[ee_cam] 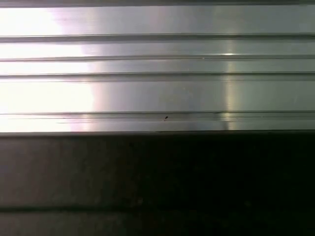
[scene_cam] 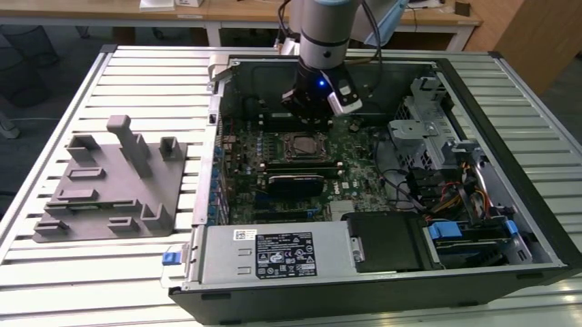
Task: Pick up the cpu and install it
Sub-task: 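Install the first cpu locking lever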
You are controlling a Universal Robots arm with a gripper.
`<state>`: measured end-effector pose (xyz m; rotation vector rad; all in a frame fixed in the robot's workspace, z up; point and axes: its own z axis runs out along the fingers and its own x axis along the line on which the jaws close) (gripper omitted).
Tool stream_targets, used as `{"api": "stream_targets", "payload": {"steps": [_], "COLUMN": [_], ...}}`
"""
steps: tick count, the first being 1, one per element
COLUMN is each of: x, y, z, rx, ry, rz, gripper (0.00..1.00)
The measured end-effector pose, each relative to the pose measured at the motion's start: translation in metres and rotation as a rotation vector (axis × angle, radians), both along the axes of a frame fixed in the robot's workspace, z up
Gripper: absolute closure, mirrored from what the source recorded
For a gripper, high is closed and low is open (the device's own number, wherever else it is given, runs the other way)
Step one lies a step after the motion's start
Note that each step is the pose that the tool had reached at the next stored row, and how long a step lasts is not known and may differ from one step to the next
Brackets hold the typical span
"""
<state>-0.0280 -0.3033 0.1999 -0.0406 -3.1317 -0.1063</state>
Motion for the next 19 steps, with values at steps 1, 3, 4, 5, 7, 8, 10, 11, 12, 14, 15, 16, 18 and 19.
{"api": "stream_targets", "payload": {"steps": [1,3,4,5,7,8,10,11,12,14,15,16,18,19], "x": [0.0001,0.0002,0.0003,0.0004,0.0004,0.0005,0.0006,0.0007,0.0008,0.0013,0.0014,0.0014,0.0015,0.0016], "y": [0.0000,-0.0001,0.0000,0.0000,0.0000,0.0000,0.0000,0.0000,0.0000,0.0000,0.0000,0.0000,0.0000,0.0000], "z": [-0.0004,-0.0004,-0.0005,-0.0005,-0.0004,-0.0001,0.0005,0.0006,0.0006,0.0006,0.0004,-0.0001,-0.0012,-0.0017], "rx": [0.0000,-0.0003,-0.0002,-0.0001,0.0000,0.0001,0.0001,0.0002,0.0002,-0.0006,-0.0027,-0.0057,-0.0129,-0.0162], "ry": [0.0000,0.0002,0.0001,0.0001,0.0000,0.0000,-0.0001,-0.0001,-0.0001,-0.0002,-0.0001,0.0000,0.0002,0.0003], "rz": [0.000,0.000,0.000,0.000,0.000,0.000,0.000,0.000,0.000,0.000,0.000,0.000,0.000,0.000], "gripper": [0.89,0.89,0.89,0.89,0.89,0.89,0.89,0.89,0.89,0.89,0.89,0.89,0.89,0.89]}}
